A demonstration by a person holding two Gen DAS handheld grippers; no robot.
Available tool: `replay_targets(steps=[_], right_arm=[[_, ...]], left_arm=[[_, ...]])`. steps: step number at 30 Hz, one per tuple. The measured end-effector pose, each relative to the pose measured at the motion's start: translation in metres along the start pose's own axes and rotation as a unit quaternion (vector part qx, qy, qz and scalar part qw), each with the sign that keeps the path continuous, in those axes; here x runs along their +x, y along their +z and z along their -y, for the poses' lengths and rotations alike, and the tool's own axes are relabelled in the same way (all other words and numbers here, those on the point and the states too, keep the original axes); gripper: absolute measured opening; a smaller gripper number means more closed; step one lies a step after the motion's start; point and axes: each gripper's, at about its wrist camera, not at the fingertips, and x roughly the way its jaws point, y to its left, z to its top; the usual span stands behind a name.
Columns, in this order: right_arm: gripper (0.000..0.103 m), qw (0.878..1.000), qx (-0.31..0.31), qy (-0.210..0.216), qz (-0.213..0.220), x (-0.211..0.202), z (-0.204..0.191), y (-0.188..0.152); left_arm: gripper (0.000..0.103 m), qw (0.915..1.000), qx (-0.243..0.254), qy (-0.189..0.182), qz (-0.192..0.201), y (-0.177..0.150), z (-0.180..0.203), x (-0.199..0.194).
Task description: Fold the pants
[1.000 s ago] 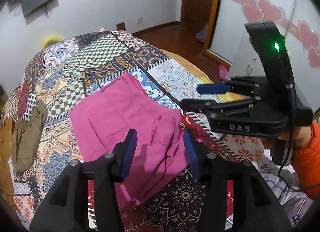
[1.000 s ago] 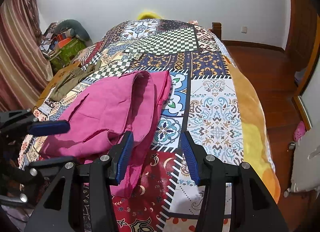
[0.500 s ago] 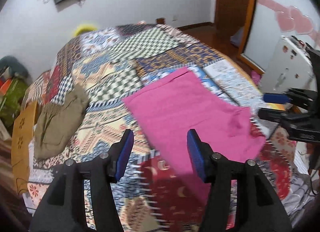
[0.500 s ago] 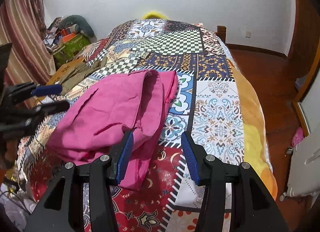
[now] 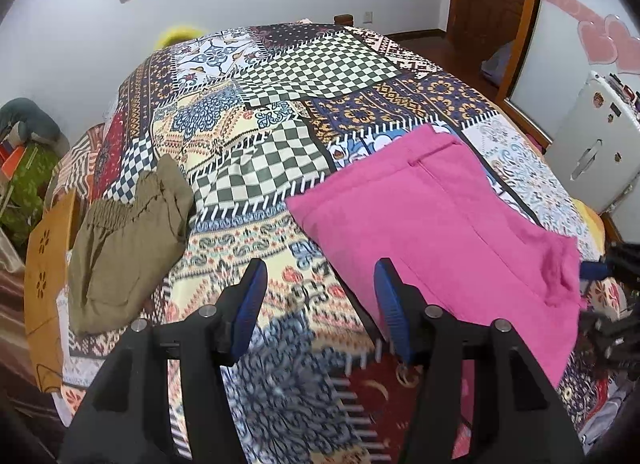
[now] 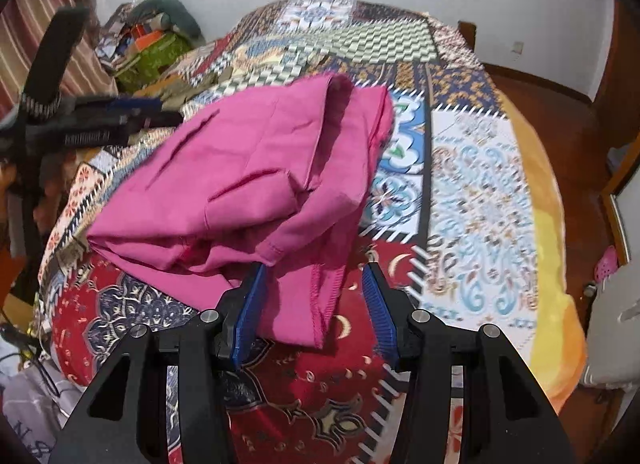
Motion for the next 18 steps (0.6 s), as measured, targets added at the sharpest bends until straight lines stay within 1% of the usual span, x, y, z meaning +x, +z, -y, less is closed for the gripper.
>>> replay_targets(steps=[3,7,12,18], right_arm=[[0.046,1.000,0.000,0.005,-0.003,0.008,-0.001,0.001],[0.046,1.000,0.011,0.022,-0.007,0.015,0.007,0.006],[0.047,0.999,0.015,0.028,-0.011,0.024,0.008,0.012],[0.049,0.999,0.014,0.027,-0.013,0.032,0.013,0.021]], left_arm=[[0.063,1.0000,0.006,-0.002,-0.003,0.012,-0.005,0.012],[0.064,0.9999,0.010,-0.001,-0.011,0.027,-0.010,0.034],[0.064,0.9995,0.010,-0.017,-0.023,0.041,-0.014,0.059],[0.064,0.9985,0.037,-0.027,-0.028,0.052,-0.007,0.086]])
